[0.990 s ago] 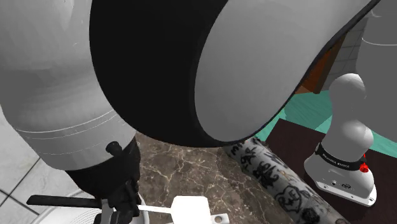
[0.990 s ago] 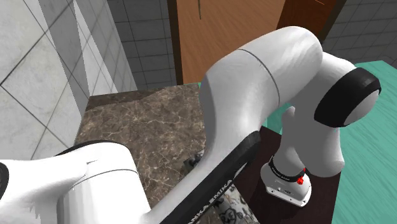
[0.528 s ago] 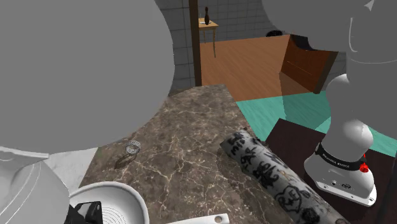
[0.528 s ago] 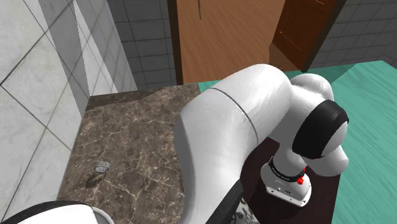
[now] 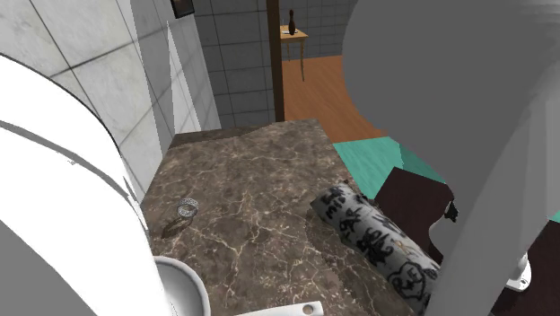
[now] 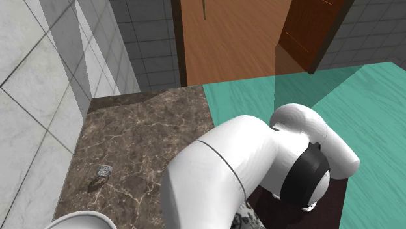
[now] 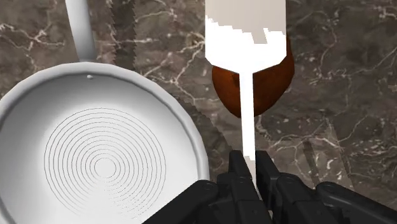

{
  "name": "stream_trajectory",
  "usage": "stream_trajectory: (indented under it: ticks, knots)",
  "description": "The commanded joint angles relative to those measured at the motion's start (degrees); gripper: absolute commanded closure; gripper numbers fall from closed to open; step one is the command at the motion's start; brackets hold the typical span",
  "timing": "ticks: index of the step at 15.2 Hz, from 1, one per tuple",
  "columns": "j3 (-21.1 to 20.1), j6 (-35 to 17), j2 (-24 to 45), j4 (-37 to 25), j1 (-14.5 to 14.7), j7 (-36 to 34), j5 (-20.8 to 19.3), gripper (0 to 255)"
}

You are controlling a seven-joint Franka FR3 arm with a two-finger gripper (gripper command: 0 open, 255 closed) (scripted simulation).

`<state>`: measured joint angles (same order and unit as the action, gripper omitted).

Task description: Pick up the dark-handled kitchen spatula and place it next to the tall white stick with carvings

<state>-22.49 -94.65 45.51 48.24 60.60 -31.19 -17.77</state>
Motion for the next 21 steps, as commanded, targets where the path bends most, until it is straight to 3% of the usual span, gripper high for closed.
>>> stream_trajectory:
  ticks: [1,10,21]
  knots:
    - [-0.1,-1.9,-0.3,2.2,-0.4,-0.3,0.0,255]
    - [-0.1,-9.5,-1.3,11.2,-2.1,-1.4,-0.1,255]
    - [0.4,-17.0,-0.1,17.7,-2.9,-2.4,-0.8,255]
